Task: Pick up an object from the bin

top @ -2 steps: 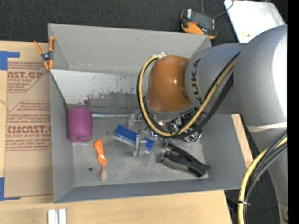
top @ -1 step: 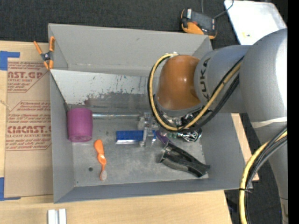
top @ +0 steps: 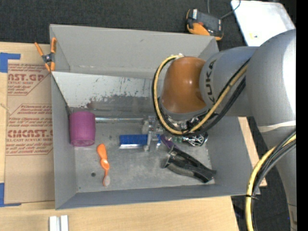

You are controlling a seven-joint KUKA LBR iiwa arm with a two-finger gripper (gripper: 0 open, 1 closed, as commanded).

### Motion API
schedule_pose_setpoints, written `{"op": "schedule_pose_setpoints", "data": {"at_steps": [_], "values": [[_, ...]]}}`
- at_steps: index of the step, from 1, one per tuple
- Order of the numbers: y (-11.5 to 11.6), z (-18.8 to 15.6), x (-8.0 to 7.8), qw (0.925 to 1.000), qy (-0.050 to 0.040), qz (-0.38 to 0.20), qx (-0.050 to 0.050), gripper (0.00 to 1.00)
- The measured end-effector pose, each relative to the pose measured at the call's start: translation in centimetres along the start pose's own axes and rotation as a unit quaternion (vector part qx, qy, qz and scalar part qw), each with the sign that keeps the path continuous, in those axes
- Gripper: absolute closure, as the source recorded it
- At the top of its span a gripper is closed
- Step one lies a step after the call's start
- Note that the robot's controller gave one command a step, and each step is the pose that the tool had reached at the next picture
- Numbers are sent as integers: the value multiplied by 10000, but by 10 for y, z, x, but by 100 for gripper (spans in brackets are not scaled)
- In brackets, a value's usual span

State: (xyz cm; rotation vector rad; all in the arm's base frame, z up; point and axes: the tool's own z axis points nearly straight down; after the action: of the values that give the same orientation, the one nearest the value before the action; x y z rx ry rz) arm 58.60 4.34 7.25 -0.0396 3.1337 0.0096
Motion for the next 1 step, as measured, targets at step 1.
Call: {"op": "schedule_pose_setpoints", "data": {"at_steps": [1], "values": [[0, 0, 0, 10000, 0, 0, 0, 100]]}}
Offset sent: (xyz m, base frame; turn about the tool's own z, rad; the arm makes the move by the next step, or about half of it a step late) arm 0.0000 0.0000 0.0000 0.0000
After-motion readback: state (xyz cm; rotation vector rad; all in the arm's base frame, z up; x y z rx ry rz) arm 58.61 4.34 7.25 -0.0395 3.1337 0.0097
